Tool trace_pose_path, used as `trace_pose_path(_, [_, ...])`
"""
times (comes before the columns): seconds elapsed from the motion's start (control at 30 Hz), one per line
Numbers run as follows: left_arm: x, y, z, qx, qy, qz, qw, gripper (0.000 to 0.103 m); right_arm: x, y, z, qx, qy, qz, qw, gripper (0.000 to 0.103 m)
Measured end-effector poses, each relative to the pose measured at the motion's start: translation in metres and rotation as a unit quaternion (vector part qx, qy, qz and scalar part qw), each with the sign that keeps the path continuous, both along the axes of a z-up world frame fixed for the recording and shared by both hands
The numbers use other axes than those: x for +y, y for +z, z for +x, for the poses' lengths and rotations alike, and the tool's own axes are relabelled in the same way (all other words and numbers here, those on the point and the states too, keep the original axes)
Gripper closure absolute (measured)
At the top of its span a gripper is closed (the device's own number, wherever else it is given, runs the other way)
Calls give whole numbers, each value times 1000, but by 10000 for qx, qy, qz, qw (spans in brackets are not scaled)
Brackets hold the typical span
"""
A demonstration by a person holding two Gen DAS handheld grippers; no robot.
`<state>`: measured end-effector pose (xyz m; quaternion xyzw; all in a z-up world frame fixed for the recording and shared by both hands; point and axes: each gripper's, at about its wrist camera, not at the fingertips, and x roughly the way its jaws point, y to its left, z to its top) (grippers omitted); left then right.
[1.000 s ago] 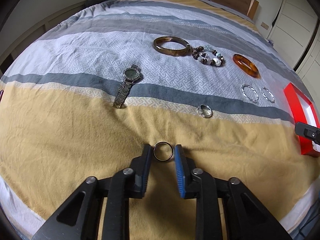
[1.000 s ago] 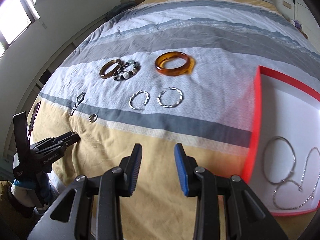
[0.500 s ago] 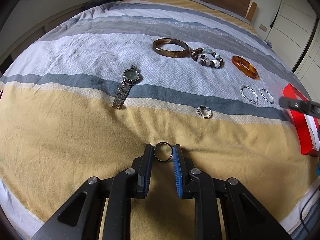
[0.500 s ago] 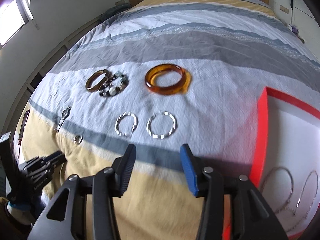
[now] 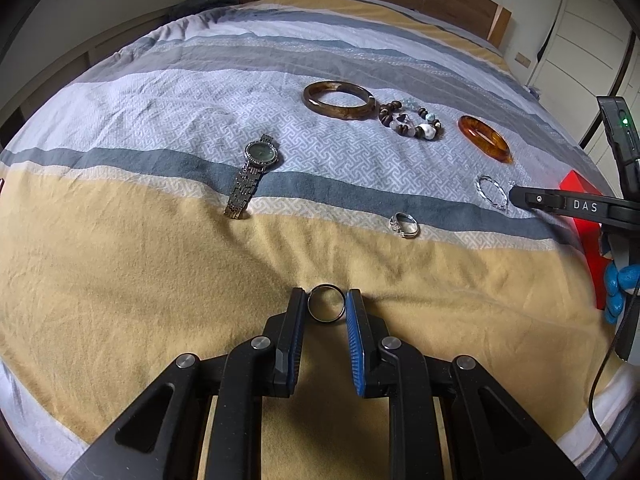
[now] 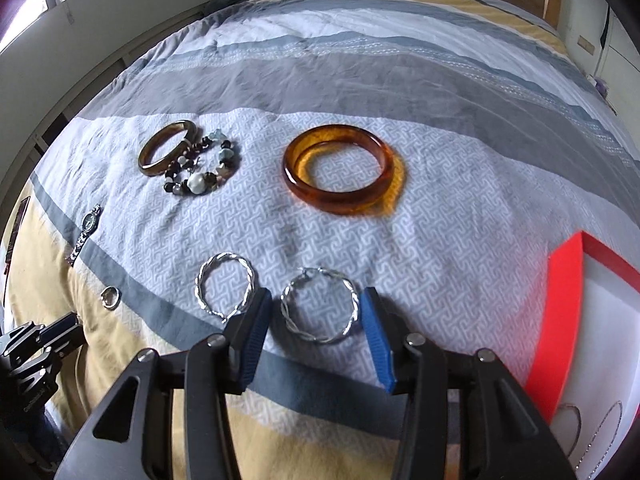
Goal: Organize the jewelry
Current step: 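Grasp the twisted silver hoop earring with the right tool, then carry the ring into the red box with the left tool while the right tool drops the hoop in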
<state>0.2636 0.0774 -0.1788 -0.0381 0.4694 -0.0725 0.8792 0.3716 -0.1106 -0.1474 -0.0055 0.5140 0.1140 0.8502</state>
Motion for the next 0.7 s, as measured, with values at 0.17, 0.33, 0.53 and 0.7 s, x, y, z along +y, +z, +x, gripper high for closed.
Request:
trace_pose_path(0.17, [-3,4,-3,-11,-5,70,10000,83,-8,8,-8,-82,-29,189,9998,65])
trace_pose_path(0.33, [-3,13,-10,-50,53,134,9999,83,-15,28,-26,-223,-23,357,9991,65])
trace_pose_path(0.53, [-9,33,-24,-168,90,173,9997,83,-29,56,-57,-398,-53,499,9980,65])
trace_pose_path(0.7, [-30,56,-37,-345,-67,208,9992,83,-49,79,-85,-571,-179,535,9968,65])
